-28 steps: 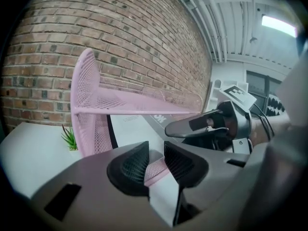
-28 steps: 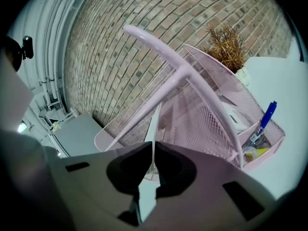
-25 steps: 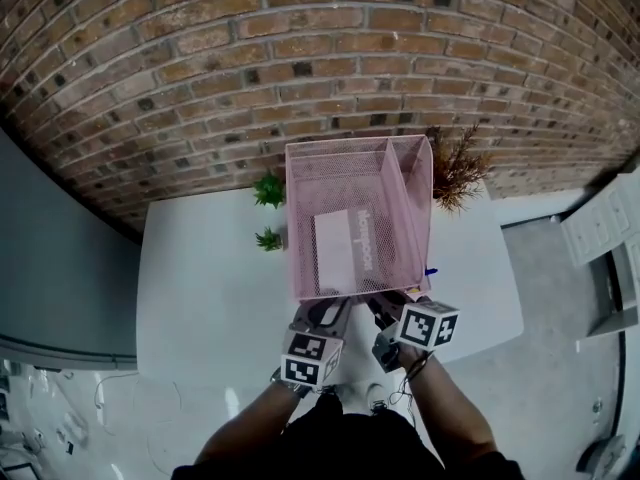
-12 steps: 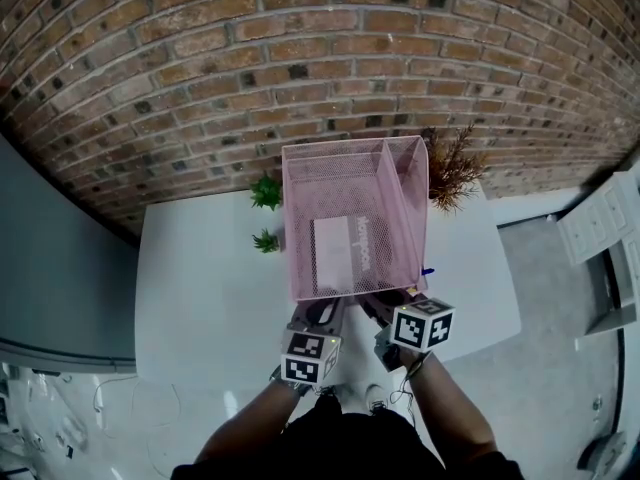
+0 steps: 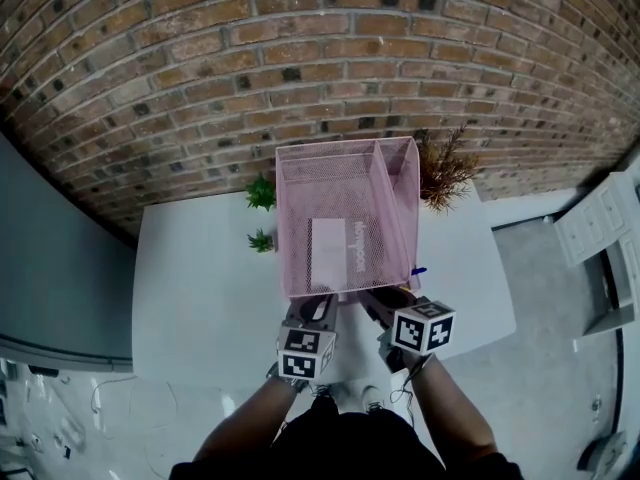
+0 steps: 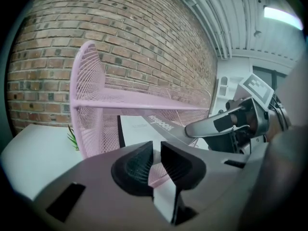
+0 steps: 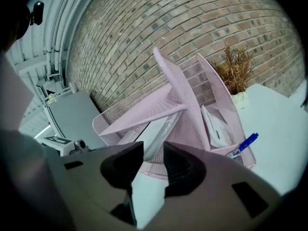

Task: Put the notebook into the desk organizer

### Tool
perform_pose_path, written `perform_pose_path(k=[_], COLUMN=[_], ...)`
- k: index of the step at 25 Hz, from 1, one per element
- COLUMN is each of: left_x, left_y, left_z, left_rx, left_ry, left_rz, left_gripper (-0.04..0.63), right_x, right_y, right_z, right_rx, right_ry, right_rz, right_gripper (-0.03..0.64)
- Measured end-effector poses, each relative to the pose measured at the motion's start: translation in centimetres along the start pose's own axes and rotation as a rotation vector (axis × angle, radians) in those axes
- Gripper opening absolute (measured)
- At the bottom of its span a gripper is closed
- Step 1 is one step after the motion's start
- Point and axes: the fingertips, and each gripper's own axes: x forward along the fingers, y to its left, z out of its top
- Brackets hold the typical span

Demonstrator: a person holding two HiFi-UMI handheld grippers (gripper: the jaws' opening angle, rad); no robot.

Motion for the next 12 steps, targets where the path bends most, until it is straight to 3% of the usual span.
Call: perform_pose_path(k=[5,12], left_x=[-0.1,-1.8], left_y=[-0.2,-1.5], left_z=[0.1,0.6], left_rx=[-0.014,-0.017], left_ry=[0.015,-0.013], left_rz=[0.007,0.062], left_gripper=[0.054,0.060], right_x=[-1.7,-4.5], right_y=[-0.1,0.4], right_z=[0.2,0.7], right_rx=[-0.021,-0.132], right_ry=[-0.013,-0.025], right_rz=[0.005,0.045], right_gripper=[0.133,0.133])
